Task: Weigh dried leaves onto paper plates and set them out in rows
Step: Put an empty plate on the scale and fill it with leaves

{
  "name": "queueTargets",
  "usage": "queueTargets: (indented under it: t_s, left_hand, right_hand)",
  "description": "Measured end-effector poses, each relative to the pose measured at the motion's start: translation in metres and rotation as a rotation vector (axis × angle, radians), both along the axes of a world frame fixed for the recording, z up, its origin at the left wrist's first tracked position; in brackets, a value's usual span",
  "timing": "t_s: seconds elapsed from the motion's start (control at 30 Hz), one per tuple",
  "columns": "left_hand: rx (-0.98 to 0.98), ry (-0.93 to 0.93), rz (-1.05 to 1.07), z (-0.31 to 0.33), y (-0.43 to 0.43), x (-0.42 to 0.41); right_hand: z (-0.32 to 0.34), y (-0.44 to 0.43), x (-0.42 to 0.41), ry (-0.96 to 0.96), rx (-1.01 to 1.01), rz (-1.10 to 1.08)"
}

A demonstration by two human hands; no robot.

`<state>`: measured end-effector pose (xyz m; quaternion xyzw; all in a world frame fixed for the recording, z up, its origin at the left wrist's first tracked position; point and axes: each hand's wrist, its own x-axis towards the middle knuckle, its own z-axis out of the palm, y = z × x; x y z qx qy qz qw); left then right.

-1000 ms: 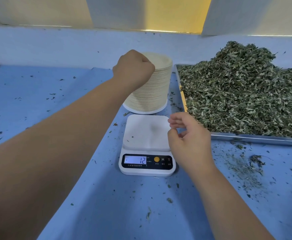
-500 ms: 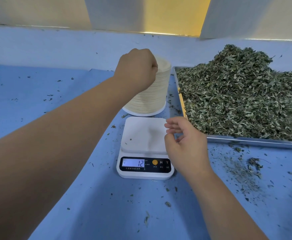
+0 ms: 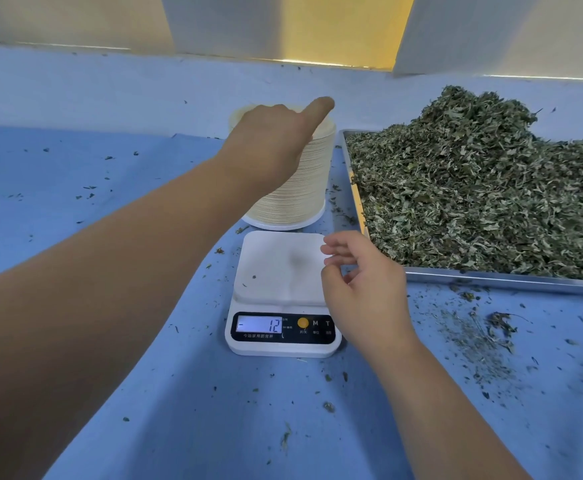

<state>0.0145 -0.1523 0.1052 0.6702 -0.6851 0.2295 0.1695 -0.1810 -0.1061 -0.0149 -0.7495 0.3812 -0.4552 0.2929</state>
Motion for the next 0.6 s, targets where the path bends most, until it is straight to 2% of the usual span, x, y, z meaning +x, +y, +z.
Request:
queueTargets:
  t_s: [0.2, 0.6]
  left_hand:
    - [-0.006, -0.063, -0.070, 0.0004, 0.0031, -0.0008]
    - [-0.064, -0.069, -0.124, 0.0077, 0.0060, 0.0050]
  right_hand:
    - [-0.0015, -0.0006, 0.0002, -0.004, 0.010, 0.004]
    - [-0.0022, -0.0012, -0.0002, -0.007, 0.017, 0.015]
